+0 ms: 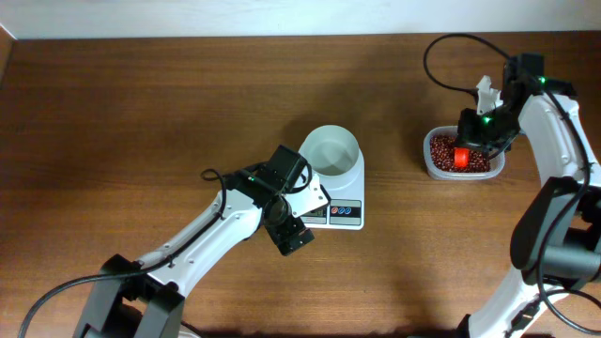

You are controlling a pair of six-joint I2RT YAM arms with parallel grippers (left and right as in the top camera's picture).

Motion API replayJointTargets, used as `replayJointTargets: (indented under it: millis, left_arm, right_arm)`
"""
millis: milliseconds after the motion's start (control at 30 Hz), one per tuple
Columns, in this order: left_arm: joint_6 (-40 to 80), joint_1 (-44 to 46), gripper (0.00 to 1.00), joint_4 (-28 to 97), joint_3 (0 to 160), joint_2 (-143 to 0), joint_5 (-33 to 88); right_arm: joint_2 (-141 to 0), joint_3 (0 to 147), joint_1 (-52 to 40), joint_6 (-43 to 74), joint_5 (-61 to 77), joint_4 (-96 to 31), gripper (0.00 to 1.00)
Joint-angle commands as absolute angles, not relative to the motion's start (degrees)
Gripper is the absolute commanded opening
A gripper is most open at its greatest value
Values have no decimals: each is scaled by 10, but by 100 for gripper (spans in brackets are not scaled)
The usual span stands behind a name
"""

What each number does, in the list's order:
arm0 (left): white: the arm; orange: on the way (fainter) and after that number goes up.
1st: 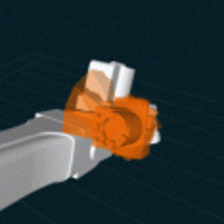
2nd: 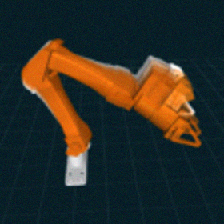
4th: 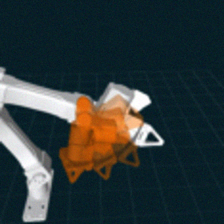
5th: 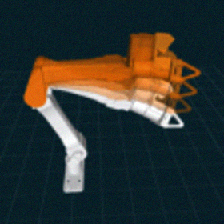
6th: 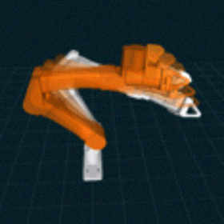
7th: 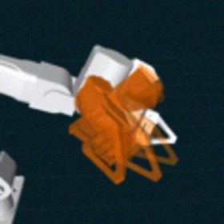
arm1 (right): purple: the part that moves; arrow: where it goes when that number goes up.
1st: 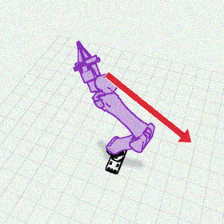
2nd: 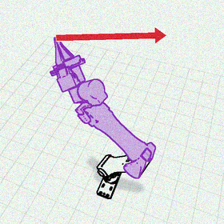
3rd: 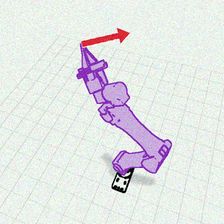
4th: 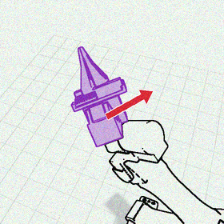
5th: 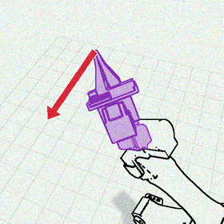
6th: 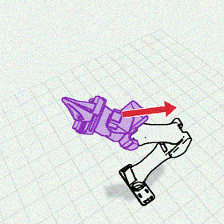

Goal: Scoop item into bowl and weigh 50g on scale
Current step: 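Scoop red beans from the tub with the right gripper and lift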

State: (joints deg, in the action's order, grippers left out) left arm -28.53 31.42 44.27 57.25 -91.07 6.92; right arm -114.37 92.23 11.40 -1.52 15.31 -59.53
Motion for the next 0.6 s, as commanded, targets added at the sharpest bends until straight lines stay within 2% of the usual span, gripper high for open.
replayJointTargets:
  millis: [0,133,467,567]
  left_arm:
    - [-295,313,99,442,570,-904,77]
    - [-295,313,99,442,570,-904,77]
    - [-295,313,99,442,570,-904,77]
    - [-295,313,99,442,570,-904,77]
  right_arm:
    - [-1178,889,137,-17,164,-599,4]
    - [-1178,877,177,-53,251,-599,4]
    - [-1178,809,222,-58,309,-550,4]
    - [-1178,809,248,-58,363,-551,4]
